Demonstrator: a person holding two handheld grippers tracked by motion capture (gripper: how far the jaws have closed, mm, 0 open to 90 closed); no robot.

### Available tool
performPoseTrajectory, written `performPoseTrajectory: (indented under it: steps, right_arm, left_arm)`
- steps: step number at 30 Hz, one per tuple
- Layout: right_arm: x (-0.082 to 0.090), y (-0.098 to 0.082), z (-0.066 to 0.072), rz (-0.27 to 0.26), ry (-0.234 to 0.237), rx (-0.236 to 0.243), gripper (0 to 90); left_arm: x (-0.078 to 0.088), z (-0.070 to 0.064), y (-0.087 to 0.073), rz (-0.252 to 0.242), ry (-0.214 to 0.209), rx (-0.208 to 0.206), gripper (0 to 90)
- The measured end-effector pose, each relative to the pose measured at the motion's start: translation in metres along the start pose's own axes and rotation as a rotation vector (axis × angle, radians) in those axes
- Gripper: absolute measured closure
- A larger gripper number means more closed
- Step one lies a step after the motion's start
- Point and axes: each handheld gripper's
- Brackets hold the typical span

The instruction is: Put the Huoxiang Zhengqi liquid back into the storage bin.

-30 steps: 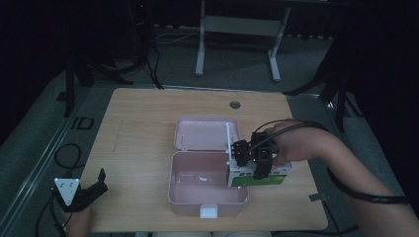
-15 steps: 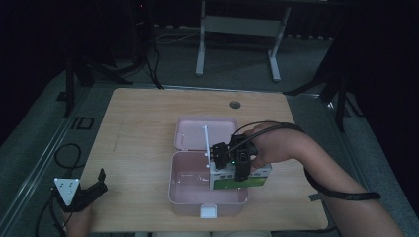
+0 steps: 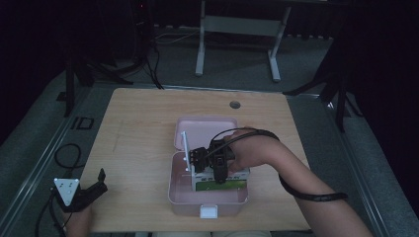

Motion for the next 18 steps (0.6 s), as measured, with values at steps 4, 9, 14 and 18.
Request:
performPoseTrajectory:
  steps: [4,9,14,18]
  right_arm:
    - [-0.011,0.005,-0.005,0.003,0.004,-0.024,63.1]
    - [-0.019,0.008,-0.006,0.002,0.006,-0.032,63.1]
    - [-0.030,0.010,-0.009,0.001,0.018,-0.053,63.1]
    - [-0.041,0.011,-0.012,-0.008,0.032,-0.067,63.1]
  left_arm:
    - [0.000,0.000,0.000,0.001,0.001,-0.001,2.2]
    - [0.000,-0.001,0.000,0.003,0.000,-0.006,2.2]
    - [0.000,0.000,0.000,0.001,0.000,0.001,2.2]
    - [0.000,0.000,0.000,0.001,0.001,-0.003,2.2]
Point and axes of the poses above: each handheld gripper's, and its own axes: x roughly backward along the jaws, y roughly out of its top, z roughly to its left, and after that the axes turned 1 degree about y, right-handed
